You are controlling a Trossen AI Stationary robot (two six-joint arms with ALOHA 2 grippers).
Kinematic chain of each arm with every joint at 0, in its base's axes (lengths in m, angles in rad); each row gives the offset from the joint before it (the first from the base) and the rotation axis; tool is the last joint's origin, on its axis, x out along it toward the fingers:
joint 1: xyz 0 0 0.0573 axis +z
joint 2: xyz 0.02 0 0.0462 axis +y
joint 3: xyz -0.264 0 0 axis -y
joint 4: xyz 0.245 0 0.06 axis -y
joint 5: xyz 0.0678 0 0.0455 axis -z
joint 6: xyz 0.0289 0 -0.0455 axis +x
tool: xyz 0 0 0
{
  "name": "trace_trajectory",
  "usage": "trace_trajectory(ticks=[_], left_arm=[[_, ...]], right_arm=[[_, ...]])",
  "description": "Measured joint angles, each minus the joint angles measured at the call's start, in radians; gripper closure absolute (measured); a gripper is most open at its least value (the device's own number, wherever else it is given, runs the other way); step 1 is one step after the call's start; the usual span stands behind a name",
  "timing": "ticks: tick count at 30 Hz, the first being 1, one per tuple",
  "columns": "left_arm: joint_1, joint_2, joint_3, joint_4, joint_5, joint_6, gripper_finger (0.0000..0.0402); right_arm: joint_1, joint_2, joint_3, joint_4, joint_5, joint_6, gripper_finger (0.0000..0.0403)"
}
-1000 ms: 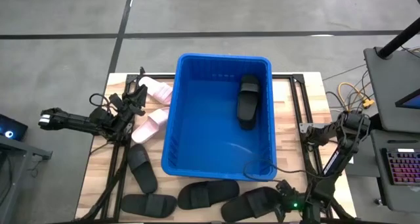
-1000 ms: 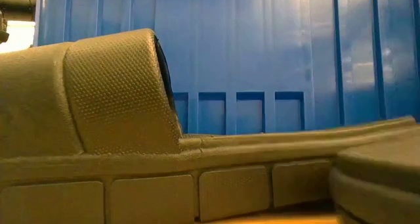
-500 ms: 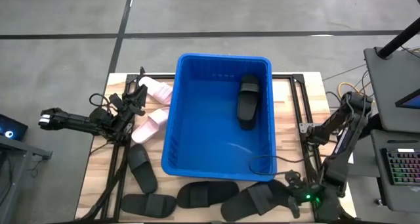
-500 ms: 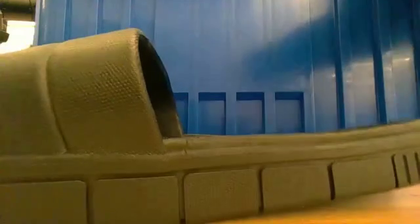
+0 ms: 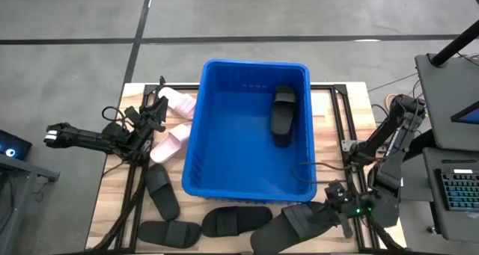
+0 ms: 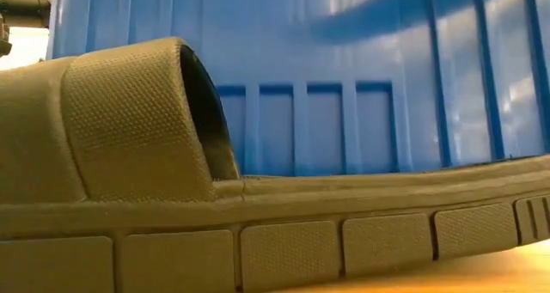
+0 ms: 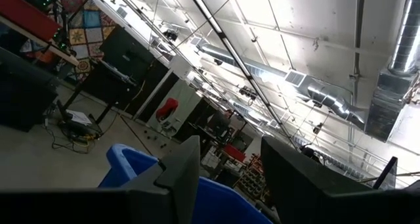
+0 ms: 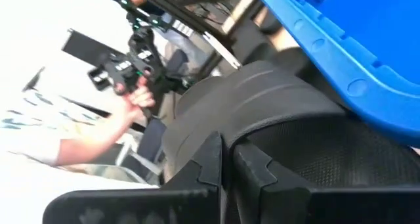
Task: Pick and place slides into bin
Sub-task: Put the black slide into the blue bin
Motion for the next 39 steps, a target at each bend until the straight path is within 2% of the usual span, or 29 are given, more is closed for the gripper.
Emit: trace_trajectory(ticks=[5, 10, 18, 25, 29, 32, 39], left_arm=[[0.000, 0.000, 0.000, 0.000, 0.000, 0.000, 0.0253], [0.000, 0.002, 0.000, -0.001, 0.000, 0.001, 0.0253], [0.000, 0.002, 0.000, -0.002, -0.004, 0.001, 0.0253], [0.000, 0.002, 0.000, -0.001, -0.003, 0.001, 0.0253], [0.000, 0.002, 0.000, -0.001, 0.002, 0.000, 0.0253], [0.000, 0.002, 0.000, -0.001, 0.052, -0.003, 0.0253], [-0.001, 0.011, 0.011, 0.000, 0.264, -0.100, 0.0253]], right_arm=[[-0.035, 0.002, 0.001, 0.053, -0.101, -0.053, 0.0391], [-0.033, 0.020, -0.004, 0.040, -0.128, -0.017, 0.0392], [-0.035, 0.020, 0.002, 0.057, -0.109, -0.031, 0.0392], [-0.060, 0.019, 0.025, 0.195, -0.117, -0.225, 0.0392], [-0.106, 0.018, 0.063, 0.199, -0.117, -0.324, 0.0392], [-0.160, 0.018, 0.101, 0.197, -0.123, -0.388, 0.0392], [-0.329, 0.018, 0.207, 0.129, -0.179, -0.472, 0.0392]])
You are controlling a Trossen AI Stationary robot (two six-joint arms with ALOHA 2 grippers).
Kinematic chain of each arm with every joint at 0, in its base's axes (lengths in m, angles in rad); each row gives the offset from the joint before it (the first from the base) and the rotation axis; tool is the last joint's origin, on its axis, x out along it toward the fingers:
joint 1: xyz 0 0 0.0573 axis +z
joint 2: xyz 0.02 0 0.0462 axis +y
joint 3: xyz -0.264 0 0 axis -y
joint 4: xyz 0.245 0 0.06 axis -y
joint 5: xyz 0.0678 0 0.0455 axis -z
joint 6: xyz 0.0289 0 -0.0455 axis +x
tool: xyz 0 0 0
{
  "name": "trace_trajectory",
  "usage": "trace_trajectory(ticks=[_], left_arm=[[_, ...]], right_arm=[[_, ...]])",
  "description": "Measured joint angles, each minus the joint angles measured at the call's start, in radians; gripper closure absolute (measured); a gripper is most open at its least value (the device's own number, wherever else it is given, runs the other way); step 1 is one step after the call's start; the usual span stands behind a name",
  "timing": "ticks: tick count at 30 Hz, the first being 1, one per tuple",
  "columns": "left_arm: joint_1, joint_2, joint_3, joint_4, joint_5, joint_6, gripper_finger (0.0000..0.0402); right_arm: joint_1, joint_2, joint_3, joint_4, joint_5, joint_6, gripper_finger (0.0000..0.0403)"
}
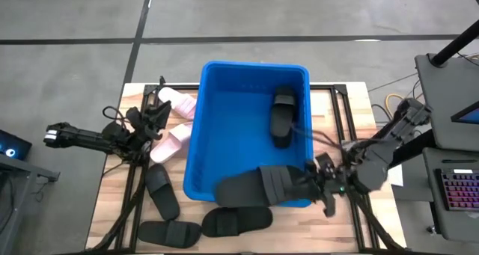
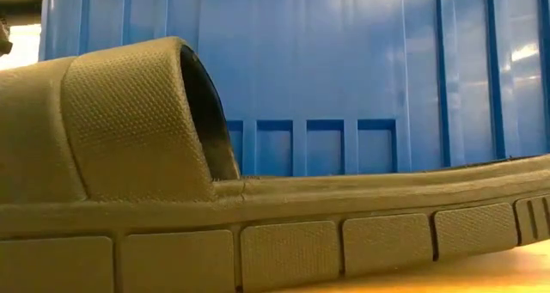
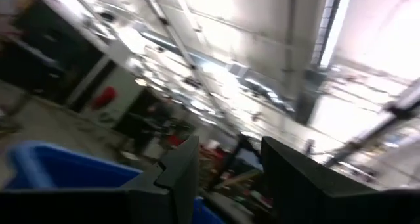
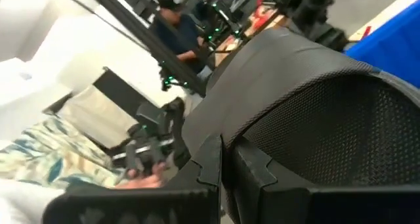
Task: Pick and place slides into bin
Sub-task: Put the black slide into the blue bin
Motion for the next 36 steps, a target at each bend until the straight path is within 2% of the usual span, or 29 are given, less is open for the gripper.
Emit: trace_trajectory(ticks=[6, 11, 14, 19, 23, 31, 36], left_arm=[[0.000, 0.032, 0.060, -0.001, 0.121, 0.005, 0.0253], [0.000, 0.065, 0.170, -0.073, 0.176, 0.112, 0.0253], [0.000, 0.077, 0.279, -0.239, 0.188, 0.195, 0.0253], [0.001, 0.099, 0.499, -0.656, 0.192, 0.273, 0.0253], [0.001, 0.122, 0.639, -0.847, 0.196, 0.329, 0.0253], [0.001, 0.190, 0.760, -0.890, 0.221, 0.568, 0.0253], [0.001, 0.264, 0.772, -0.891, 0.222, 0.671, 0.0253]], right_arm=[[-0.185, 0.005, 0.128, -0.269, -0.184, 0.061, 0.0392], [-0.348, 0.005, 0.197, -0.371, -0.342, 0.080, 0.0392], [-0.440, 0.005, 0.227, -0.417, -0.456, 0.083, 0.0392], [-0.574, 0.004, 0.239, -0.442, -0.607, 0.091, 0.0392], [-0.664, 0.010, 0.230, -0.457, -0.714, 0.122, 0.0392], [-0.786, 0.033, 0.213, -0.462, -0.907, 0.153, 0.0392], [-0.812, 0.054, 0.212, -0.458, -0.953, 0.153, 0.0392]])
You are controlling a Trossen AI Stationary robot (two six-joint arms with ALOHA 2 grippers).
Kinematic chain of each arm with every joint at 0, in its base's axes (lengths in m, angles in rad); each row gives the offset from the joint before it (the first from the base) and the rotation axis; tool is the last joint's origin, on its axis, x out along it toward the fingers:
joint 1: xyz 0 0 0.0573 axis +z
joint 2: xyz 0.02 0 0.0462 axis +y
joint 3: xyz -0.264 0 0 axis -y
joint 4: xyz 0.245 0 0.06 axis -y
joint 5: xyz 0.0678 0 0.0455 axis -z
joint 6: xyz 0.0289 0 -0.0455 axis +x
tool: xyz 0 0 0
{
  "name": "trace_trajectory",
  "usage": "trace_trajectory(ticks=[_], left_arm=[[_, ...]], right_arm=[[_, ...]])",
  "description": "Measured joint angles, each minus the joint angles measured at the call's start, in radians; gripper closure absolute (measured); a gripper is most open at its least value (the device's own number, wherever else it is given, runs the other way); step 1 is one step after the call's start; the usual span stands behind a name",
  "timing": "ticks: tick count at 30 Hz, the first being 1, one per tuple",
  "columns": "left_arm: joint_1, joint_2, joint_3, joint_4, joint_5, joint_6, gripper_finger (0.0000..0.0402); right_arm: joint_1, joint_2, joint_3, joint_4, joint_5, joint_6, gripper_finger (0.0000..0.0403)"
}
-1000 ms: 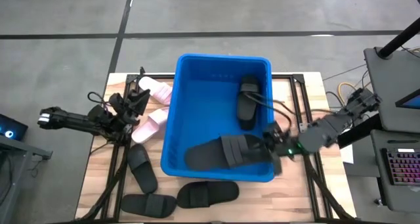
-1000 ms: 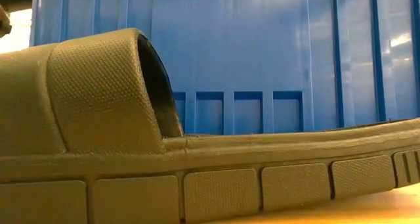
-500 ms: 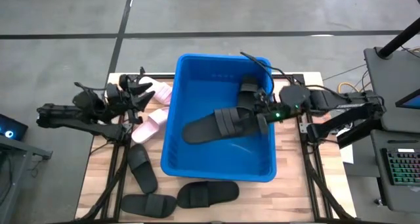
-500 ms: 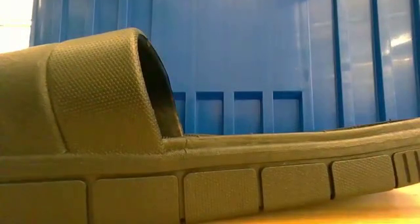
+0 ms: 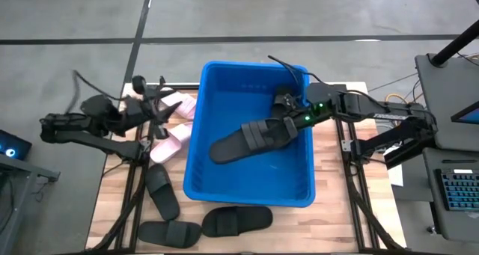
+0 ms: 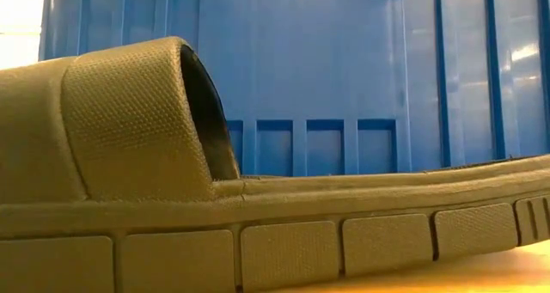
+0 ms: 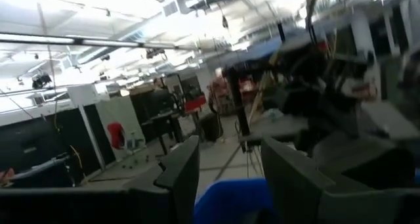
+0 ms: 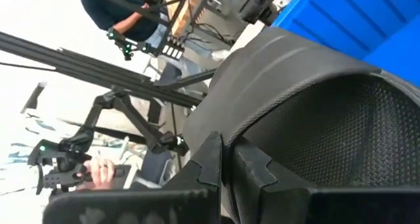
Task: Pick and place slides into bin
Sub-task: Put the black slide into the blue bin
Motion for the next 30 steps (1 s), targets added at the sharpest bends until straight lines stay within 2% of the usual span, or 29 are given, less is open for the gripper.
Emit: trace_trajectory(ticks=[10, 16, 20, 30], left_arm=[[-0.001, 0.184, 0.016, 0.055, 0.001, -0.012, 0.0253], [0.000, 0.297, 0.052, 0.156, -0.011, -0.021, 0.0253], [0.000, 0.371, 0.103, 0.173, -0.026, -0.020, 0.0253], [0.000, 0.474, 0.175, 0.164, -0.004, -0.015, 0.0253]], right_arm=[[-0.060, 0.030, -0.001, -0.048, -0.135, -0.095, 0.0391], [-0.090, 0.051, 0.003, -0.049, -0.308, -0.171, 0.0391], [-0.102, 0.056, 0.001, -0.067, -0.392, -0.164, 0.0391], [-0.139, 0.047, 0.006, -0.081, -0.422, -0.146, 0.0391]])
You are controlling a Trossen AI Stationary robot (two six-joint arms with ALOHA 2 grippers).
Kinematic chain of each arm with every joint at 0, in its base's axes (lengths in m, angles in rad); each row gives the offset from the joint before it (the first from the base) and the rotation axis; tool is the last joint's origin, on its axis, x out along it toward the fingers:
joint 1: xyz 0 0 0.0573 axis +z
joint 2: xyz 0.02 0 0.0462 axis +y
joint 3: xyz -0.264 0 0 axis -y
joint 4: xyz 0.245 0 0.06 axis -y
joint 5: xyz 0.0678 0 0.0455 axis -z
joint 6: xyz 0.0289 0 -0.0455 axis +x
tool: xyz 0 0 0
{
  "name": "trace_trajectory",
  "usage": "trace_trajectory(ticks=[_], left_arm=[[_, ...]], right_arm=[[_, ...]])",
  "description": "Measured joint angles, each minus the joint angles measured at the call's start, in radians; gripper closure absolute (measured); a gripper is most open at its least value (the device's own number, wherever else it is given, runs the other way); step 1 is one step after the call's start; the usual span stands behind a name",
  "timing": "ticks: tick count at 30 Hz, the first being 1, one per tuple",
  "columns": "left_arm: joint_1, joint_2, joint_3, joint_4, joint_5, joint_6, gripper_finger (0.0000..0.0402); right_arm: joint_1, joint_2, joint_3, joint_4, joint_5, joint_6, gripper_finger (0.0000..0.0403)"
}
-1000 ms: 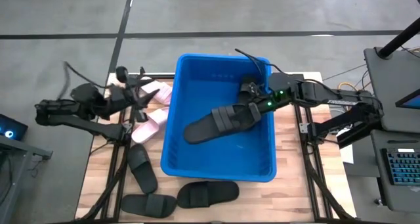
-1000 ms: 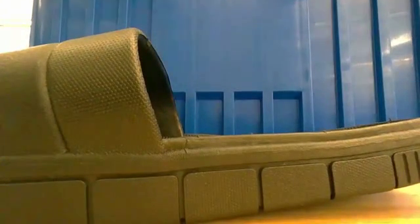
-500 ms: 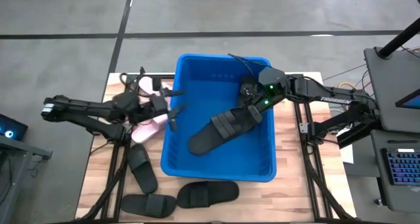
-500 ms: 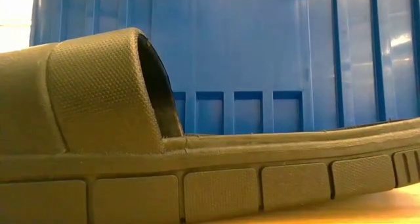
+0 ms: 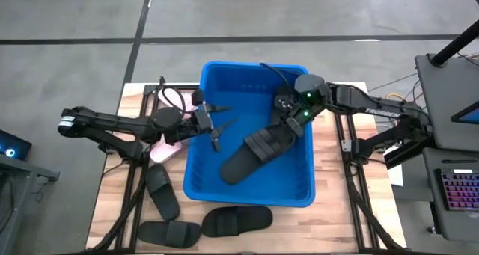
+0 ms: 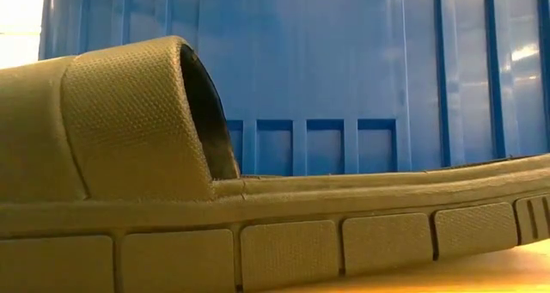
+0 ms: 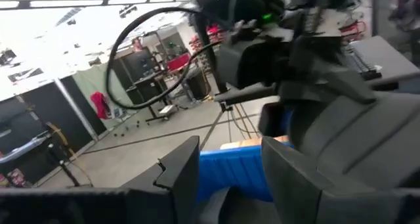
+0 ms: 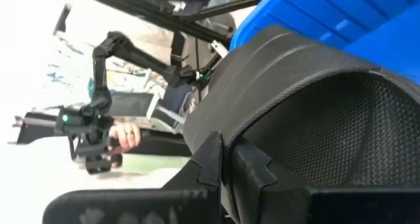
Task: Pick and place slides into bin
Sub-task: Put the black slide into the blue bin
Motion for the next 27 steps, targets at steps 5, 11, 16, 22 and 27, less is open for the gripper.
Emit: trace_trajectory(ticks=[5, 11, 16, 22, 27], left_arm=[[0.000, -0.008, -0.003, -0.075, 0.063, 0.003, 0.0253], [-0.003, -0.053, -0.006, -0.206, 0.109, 0.005, 0.0253], [-0.006, -0.053, -0.006, -0.214, 0.114, 0.134, 0.0253], [-0.007, -0.018, -0.006, -0.216, 0.115, 0.220, 0.0253], [-0.007, 0.014, -0.006, -0.214, 0.098, 0.306, 0.0253]], right_arm=[[-0.022, 0.006, 0.000, 0.002, 0.051, 0.023, 0.0391], [-0.068, 0.015, 0.000, 0.012, 0.092, 0.027, 0.0391], [-0.084, 0.044, 0.004, 0.020, 0.080, 0.032, 0.0391], [-0.088, 0.064, 0.004, 0.059, 0.064, 0.050, 0.0391], [-0.088, 0.064, 0.005, 0.103, 0.058, 0.078, 0.0391]])
